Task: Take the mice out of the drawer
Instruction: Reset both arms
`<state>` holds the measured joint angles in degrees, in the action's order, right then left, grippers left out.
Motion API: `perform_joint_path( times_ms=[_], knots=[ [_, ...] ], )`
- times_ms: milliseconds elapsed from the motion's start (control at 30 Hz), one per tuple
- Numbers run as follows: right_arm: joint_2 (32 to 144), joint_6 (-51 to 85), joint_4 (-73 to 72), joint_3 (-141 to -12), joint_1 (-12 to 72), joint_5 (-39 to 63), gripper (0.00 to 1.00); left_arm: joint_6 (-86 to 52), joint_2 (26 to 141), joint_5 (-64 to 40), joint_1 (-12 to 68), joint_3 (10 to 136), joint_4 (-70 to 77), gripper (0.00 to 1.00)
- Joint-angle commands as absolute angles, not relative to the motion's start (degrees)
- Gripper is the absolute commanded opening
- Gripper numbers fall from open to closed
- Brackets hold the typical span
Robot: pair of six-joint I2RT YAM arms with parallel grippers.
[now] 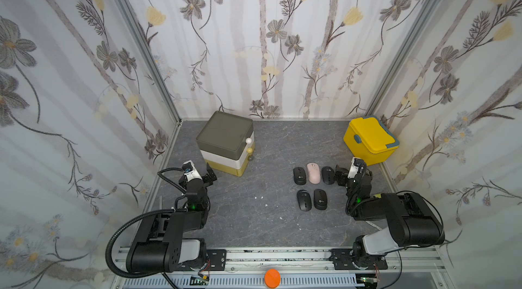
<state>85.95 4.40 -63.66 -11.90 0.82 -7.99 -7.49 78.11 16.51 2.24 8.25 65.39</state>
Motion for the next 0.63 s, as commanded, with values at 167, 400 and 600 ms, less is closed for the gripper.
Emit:
perform_joint_path(
  times_ms=[167,400,600],
  knots=[
    [85.8,2.0,-72.0,-12.6,1.1,-4.8,0.99,-5.2,90.9,14.6,2.1,12.2,80.0,1.00],
    [86.0,1.8,-71.9,-12.7,1.1,-4.7,0.99,-5.1,90.3,15.7,2.8,13.4,76.3,1.00],
    [85.9,1.9,-72.0,-12.6,1.1,-4.5,0.99,-4.9,90.5,15.8,2.9,13.2,77.2,1.00]
  ],
)
